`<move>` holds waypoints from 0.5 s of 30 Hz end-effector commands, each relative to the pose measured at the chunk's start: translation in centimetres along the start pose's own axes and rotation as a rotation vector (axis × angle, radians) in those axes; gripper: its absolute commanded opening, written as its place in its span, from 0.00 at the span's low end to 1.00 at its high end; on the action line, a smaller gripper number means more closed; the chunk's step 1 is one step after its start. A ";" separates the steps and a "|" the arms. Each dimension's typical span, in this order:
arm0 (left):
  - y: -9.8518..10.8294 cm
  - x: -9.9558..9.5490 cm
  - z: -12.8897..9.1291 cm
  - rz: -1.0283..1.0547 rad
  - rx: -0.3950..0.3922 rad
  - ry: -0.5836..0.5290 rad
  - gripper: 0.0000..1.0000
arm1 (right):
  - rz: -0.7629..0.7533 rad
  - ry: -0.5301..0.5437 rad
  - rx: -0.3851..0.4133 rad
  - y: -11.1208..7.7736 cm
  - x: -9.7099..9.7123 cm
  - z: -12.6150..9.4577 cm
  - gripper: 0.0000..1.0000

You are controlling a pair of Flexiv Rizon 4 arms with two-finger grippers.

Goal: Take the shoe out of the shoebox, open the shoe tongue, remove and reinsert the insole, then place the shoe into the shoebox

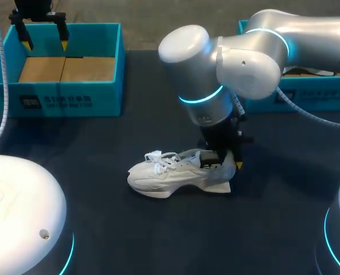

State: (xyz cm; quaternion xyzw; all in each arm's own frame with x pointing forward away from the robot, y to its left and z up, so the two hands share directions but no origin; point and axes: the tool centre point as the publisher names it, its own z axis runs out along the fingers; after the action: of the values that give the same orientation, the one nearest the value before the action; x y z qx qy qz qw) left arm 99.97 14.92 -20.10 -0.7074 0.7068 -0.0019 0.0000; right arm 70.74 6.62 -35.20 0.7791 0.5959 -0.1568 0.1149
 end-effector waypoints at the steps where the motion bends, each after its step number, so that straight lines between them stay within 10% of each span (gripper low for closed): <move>1: 0.0 0.0 0.0 0.000 -0.001 -0.001 1.00 | -0.003 0.010 -0.007 -0.1 -0.1 -0.1 0.38; 15: 0.0 0.0 0.0 0.000 -0.001 -0.001 1.00 | 0.026 0.035 -0.070 -1.2 -2.1 -3.3 0.44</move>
State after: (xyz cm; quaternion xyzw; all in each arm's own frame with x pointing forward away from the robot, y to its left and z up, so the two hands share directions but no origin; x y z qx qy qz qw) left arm 99.97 14.92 -20.10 -0.7074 0.7068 -0.0019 0.0000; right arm 70.72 6.40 -33.41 0.7821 0.5954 -0.1399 0.1197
